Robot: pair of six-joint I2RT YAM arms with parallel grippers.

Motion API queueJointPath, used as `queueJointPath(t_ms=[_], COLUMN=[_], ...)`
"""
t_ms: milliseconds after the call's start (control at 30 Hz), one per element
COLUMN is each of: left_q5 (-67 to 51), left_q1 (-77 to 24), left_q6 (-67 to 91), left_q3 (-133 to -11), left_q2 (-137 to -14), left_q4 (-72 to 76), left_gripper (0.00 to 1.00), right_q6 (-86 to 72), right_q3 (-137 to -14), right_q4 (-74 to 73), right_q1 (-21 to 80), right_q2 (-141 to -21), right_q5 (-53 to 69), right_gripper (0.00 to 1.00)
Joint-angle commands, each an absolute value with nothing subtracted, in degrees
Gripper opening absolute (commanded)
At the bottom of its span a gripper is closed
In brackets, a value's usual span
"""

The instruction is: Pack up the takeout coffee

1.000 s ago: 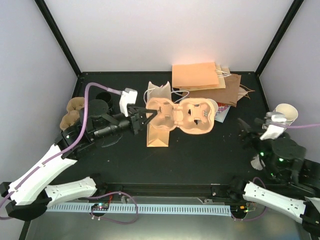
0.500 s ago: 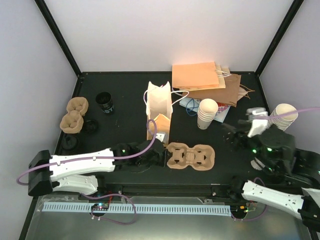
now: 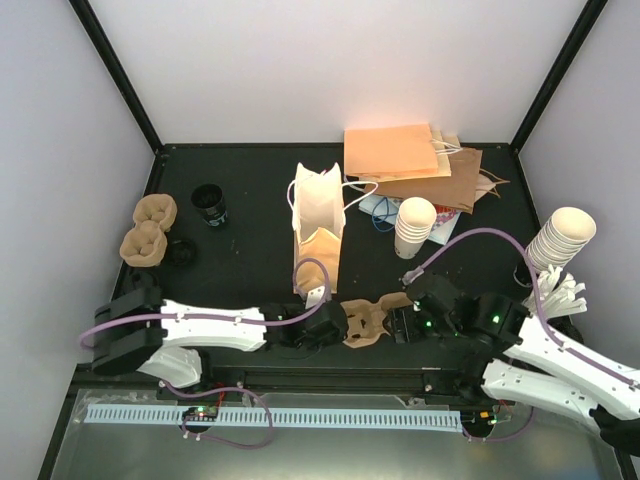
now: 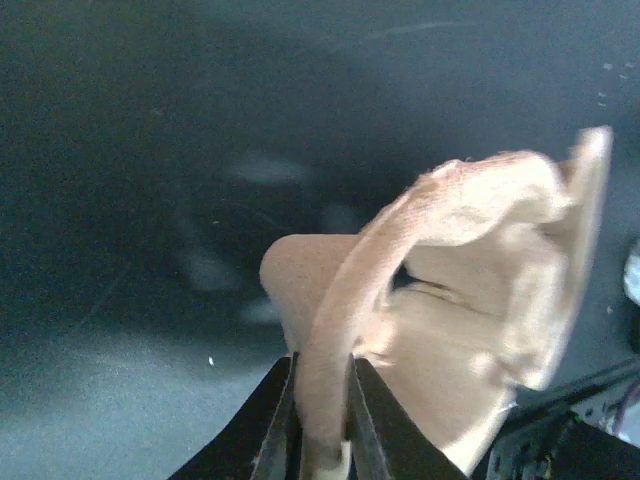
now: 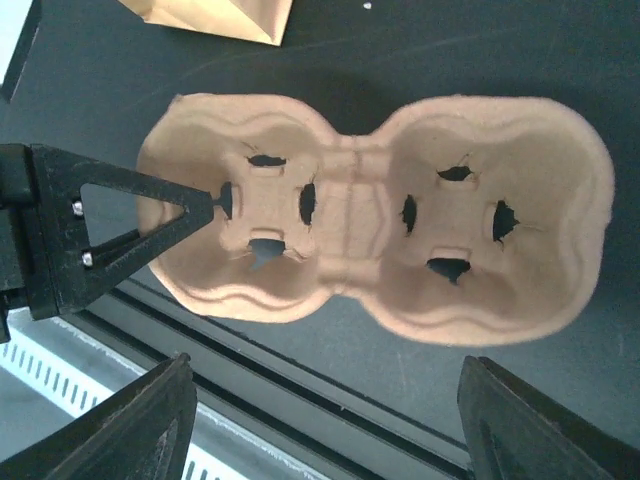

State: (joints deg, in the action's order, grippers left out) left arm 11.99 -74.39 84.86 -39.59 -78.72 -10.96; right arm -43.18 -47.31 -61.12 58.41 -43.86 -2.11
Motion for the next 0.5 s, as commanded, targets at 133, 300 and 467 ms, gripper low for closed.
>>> queueJointPath(t_ms=[133, 300, 467], left_q5=[12.2, 13.8, 16.5], left_q1=[-74.9, -75.3, -75.4], left_q6=[85.3, 82.8, 80.7], left_q3=[-44.1, -44.6, -45.9], left_q2=[-83.7, -79.5, -73.9], left_q4=[-10.4, -14.6, -23.9], left_gripper=[0.5, 0.61, 0.74], right_q6=[-46.1, -45.3, -45.4], right_q3=[-39.5, -38.1, -36.2], right_q4=[-48.7, -47.3, -43.9], right_q1=[58.3, 58.4, 58.4], right_q2=[-42.9, -46.5, -48.8], right_q5=[-4.6, -5.7, -4.9], right_gripper=[0.77, 0.77, 0.74])
